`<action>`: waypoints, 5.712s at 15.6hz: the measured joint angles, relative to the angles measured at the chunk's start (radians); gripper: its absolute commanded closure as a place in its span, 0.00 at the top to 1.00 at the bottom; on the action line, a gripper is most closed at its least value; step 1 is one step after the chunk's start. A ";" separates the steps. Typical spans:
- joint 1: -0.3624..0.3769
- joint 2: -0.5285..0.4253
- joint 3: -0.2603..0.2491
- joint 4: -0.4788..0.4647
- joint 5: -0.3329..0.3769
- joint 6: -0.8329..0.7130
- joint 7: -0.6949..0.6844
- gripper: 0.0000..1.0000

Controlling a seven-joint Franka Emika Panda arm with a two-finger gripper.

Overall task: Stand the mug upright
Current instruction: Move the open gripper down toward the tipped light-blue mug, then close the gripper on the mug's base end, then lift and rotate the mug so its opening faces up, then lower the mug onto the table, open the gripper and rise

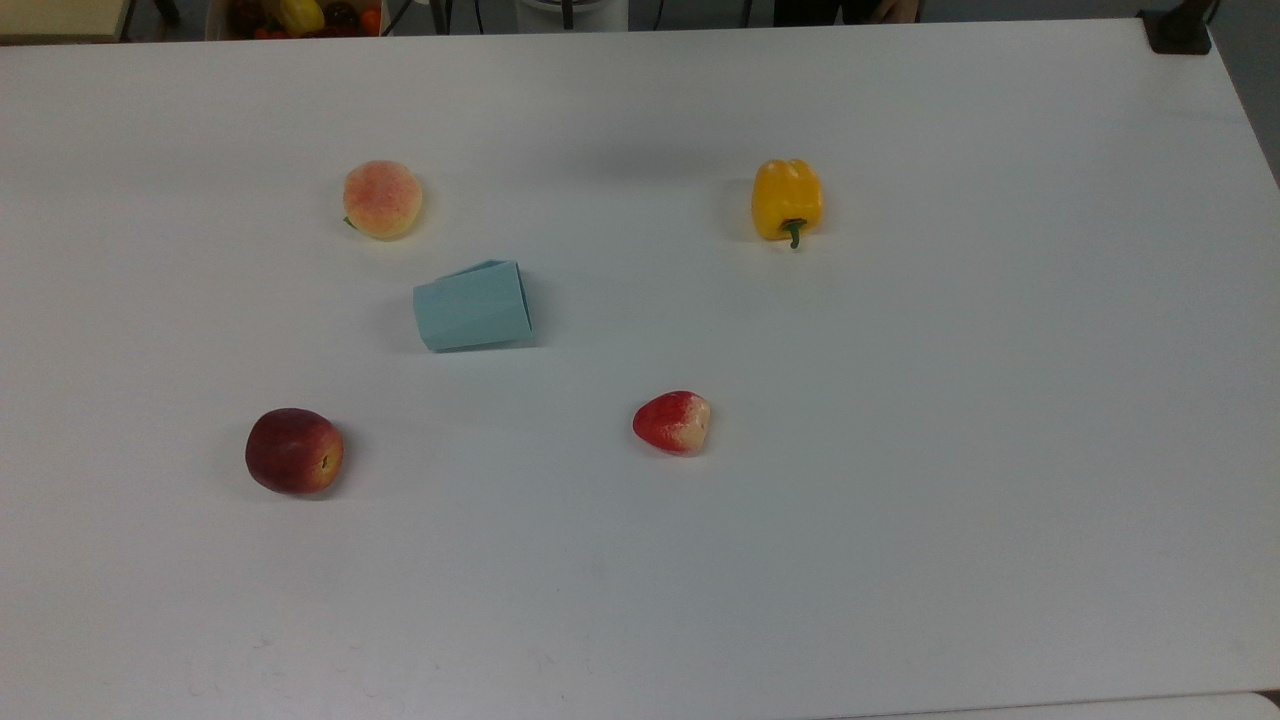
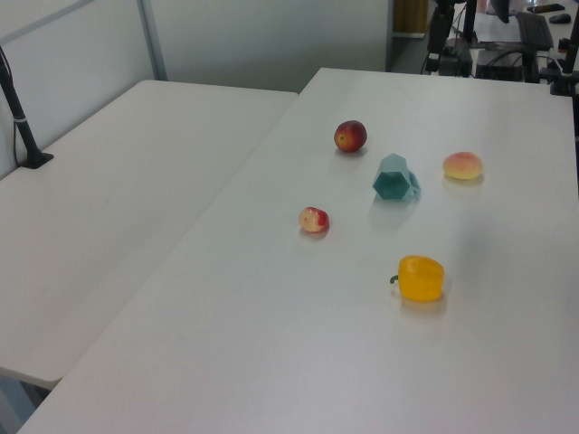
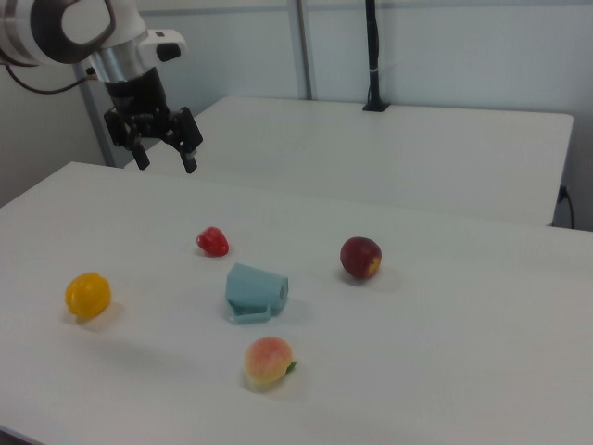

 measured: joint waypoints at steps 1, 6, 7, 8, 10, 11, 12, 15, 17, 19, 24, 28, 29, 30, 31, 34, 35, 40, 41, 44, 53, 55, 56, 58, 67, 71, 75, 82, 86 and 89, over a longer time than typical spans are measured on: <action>0.001 0.003 0.018 -0.003 -0.040 0.000 0.028 1.00; 0.015 0.084 0.143 -0.018 -0.300 0.002 0.271 1.00; 0.027 0.112 0.160 -0.019 -0.359 0.004 0.328 1.00; 0.041 0.142 0.172 -0.020 -0.416 0.006 0.380 1.00; 0.065 0.195 0.184 -0.020 -0.511 0.012 0.460 1.00; 0.077 0.219 0.185 -0.020 -0.550 0.014 0.483 1.00; 0.088 0.243 0.185 -0.021 -0.584 0.022 0.498 1.00; 0.108 0.308 0.186 -0.022 -0.662 0.053 0.551 1.00; 0.113 0.347 0.186 -0.027 -0.706 0.058 0.578 1.00; 0.114 0.369 0.185 -0.051 -0.728 0.100 0.607 1.00; 0.098 0.381 0.179 -0.167 -0.815 0.247 0.713 1.00; 0.061 0.403 0.171 -0.194 -0.876 0.274 0.751 1.00; 0.055 0.410 0.163 -0.194 -0.886 0.284 0.753 1.00; 0.048 0.421 0.142 -0.194 -0.904 0.305 0.754 1.00; 0.045 0.427 0.126 -0.194 -0.913 0.320 0.754 1.00; 0.033 0.442 0.087 -0.194 -0.929 0.346 0.754 1.00; 0.030 0.443 0.079 -0.194 -0.931 0.347 0.754 0.97; 0.019 0.446 0.066 -0.194 -0.931 0.347 0.754 0.34; 0.019 0.446 0.066 -0.194 -0.931 0.347 0.754 0.12; 0.017 0.441 0.065 -0.192 -0.941 0.346 0.754 0.00; -0.004 0.413 0.061 -0.186 -0.887 0.345 0.743 0.00; -0.011 0.403 0.061 -0.179 -0.803 0.348 0.698 0.00; -0.012 0.397 0.061 -0.172 -0.759 0.348 0.667 0.00; -0.014 0.381 0.061 -0.152 -0.669 0.348 0.608 0.00; -0.069 0.265 0.010 -0.106 -0.112 0.348 0.083 0.00; -0.075 0.286 -0.041 -0.090 0.041 0.320 -0.214 0.00; -0.099 0.368 -0.048 0.016 0.080 0.169 -0.426 0.00; -0.106 0.544 -0.048 0.135 0.081 0.132 -0.584 0.00; -0.102 0.570 -0.048 0.153 0.081 0.158 -0.586 0.41; -0.094 0.570 -0.048 0.156 0.081 0.162 -0.582 0.84</action>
